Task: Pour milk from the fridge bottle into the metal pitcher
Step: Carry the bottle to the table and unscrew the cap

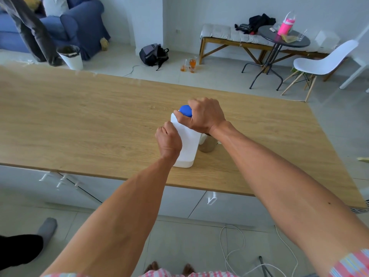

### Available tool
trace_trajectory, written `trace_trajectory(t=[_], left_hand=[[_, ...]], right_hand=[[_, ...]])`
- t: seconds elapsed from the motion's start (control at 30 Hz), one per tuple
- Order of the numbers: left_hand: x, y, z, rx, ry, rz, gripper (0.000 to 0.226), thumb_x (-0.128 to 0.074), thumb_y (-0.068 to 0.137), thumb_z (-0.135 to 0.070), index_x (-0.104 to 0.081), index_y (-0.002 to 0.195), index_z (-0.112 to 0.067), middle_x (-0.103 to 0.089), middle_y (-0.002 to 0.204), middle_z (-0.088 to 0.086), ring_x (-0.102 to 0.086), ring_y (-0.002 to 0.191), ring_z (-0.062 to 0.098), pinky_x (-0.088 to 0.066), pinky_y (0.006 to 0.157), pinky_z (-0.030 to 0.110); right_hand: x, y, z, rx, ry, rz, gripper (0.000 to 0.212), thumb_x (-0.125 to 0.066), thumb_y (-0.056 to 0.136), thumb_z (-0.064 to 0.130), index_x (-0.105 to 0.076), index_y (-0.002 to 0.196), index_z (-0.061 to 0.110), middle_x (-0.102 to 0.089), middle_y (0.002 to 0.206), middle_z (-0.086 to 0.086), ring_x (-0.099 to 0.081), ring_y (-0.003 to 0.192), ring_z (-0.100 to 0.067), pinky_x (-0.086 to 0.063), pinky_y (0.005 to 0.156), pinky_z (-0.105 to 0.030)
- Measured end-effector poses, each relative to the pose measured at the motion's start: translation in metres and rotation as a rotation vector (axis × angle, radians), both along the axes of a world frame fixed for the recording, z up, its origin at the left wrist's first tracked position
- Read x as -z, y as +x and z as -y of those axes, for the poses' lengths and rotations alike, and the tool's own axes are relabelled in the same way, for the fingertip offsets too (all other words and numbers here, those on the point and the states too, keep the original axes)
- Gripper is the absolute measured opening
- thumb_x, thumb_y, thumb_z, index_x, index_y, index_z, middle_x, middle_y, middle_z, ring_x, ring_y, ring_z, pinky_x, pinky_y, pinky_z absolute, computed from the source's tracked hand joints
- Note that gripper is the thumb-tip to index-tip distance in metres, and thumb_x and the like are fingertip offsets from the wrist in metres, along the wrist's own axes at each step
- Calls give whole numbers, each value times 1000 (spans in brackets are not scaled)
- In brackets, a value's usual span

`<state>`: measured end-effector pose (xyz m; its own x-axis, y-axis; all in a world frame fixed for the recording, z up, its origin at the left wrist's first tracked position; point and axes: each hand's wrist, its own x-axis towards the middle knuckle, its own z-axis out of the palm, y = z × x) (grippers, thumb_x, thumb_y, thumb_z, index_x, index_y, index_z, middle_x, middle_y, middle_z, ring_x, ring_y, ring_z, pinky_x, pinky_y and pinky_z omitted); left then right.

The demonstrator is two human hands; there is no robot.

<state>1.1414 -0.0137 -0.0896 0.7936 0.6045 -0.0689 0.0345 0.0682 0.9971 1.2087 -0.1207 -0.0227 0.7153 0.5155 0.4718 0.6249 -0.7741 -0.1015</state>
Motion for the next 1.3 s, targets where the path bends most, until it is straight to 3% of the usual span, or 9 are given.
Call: trace_trajectory(t=[0.27, 0.53, 0.63, 0.7, 0.77, 0.97, 1.1, 1.2, 1.3], left_hand=[[-4, -4, 3, -30, -3, -26, 27, -34, 81, -28, -26, 58, -16, -29, 64, 8, -26, 67, 23, -28, 59, 40], [-10, -5, 3, -27, 40, -27, 26, -32, 79, -26, -23, 58, -14, -24, 58, 1, -19, 60, 17, -23, 54, 37], [-11, -5, 3, -31, 22, -59, 30, -35, 88, -23, -28, 60, -15, -28, 61, 0, -23, 60, 15, -28, 56, 32], [-9, -4, 2, -43, 30, -83, 36, -37, 98, -12, -33, 63, -14, -32, 64, 2, -27, 63, 17, -32, 62, 33], [-11, -4, 2, -35, 64, -97, 35, -36, 100, -6, -36, 66, -13, -31, 66, 3, -27, 63, 17, -31, 58, 29], [-14, -8, 5, -24, 11, -55, 29, -34, 83, -24, -24, 58, -14, -25, 58, -2, -20, 60, 18, -24, 55, 36], [-13, -10, 5, -8, 6, -48, 26, -33, 79, -25, -21, 57, -16, -22, 55, -5, -19, 59, 17, -22, 54, 37], [-14, -10, 5, -13, 8, -66, 30, -35, 86, -22, -25, 59, -15, -27, 60, -2, -22, 61, 18, -25, 56, 38], [-15, -9, 4, -30, 17, -105, 33, -36, 98, -10, -33, 65, -14, -30, 67, 1, -24, 61, 16, -27, 57, 35]], right_hand=[[-2, -5, 12, -80, -17, -18, 53, -54, 95, 62, -39, 81, 13, -46, 63, 0, -41, 49, -25, -32, 49, -29], [-13, -7, 10, -267, -142, 14, 35, -42, 87, 36, -57, 99, 7, -55, 95, -8, -49, 78, -26, -47, 72, -45], [-20, -10, 8, -138, -151, -10, 53, -40, 91, 58, -57, 122, 19, -61, 108, -1, -58, 81, -23, -50, 67, -38], [-26, -10, 6, 2, -156, -39, 70, -33, 89, 83, -53, 114, 20, -67, 99, 2, -62, 71, -23, -51, 63, -36], [-30, -8, 4, 43, -204, -52, 70, -35, 87, 87, -49, 99, 19, -64, 78, 1, -59, 63, -26, -47, 61, -35], [-38, -17, 5, -110, -211, -210, 26, -53, 92, 47, -56, 104, 24, -55, 93, 6, -56, 77, -26, -39, 66, -33], [-58, -20, 4, -173, -209, -424, 23, -59, 90, 29, -65, 112, 29, -54, 106, 6, -55, 91, -17, -44, 76, -31], [-76, -19, 5, -165, -85, -524, 24, -68, 90, 27, -69, 115, 26, -62, 113, 5, -59, 93, -12, -45, 78, -25], [-81, -18, 19, -149, 286, -550, 32, -78, 90, 33, -72, 121, 24, -66, 109, 11, -57, 80, 11, -46, 78, -15]])
